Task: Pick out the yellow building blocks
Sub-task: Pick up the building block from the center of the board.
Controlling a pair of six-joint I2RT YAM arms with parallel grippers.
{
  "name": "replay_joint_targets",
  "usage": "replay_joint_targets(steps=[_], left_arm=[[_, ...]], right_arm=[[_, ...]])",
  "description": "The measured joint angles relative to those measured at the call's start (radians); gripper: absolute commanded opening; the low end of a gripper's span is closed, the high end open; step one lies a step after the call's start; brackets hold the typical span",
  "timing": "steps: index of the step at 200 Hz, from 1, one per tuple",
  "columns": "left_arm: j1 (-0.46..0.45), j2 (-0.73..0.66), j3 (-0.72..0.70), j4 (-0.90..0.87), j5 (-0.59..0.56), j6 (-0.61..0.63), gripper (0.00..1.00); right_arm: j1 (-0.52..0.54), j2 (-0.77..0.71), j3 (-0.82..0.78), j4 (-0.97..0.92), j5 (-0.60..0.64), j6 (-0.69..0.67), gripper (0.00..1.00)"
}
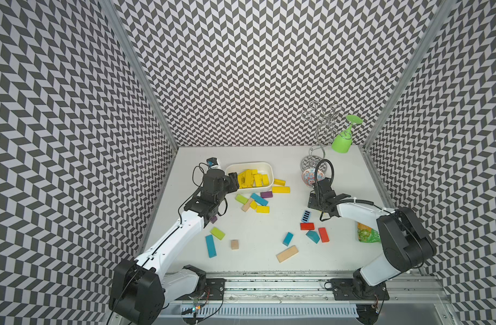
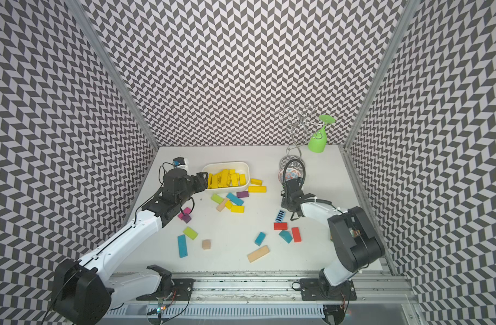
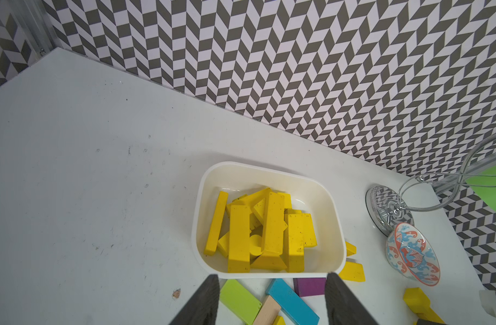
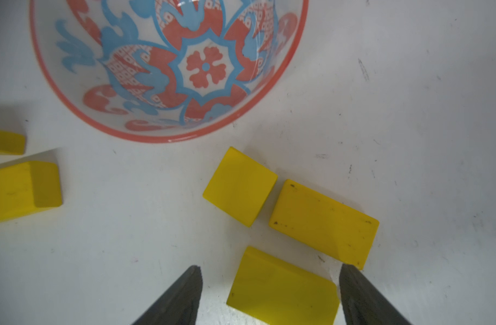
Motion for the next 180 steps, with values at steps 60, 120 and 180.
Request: replay_joint_targets(steps=[60, 120, 180], left_arm=[[0.0, 0.003, 0.0, 0.0, 0.0, 0.002, 0.61], [0.0, -0.002, -0.002, -0.001, -0.002, 0.005, 0.61], [0.0, -0.005, -0.003, -0.001, -0.017, 0.005, 0.61]], right_arm=[[0.0, 0.007, -0.014, -0.017, -0.018, 0.14, 0.79], [-0.001, 0.064, 0.021, -0.029, -0.014, 0.257, 0.69], [-0.002, 0.083, 0.039, -0.032, 0.003, 0.281, 0.57]])
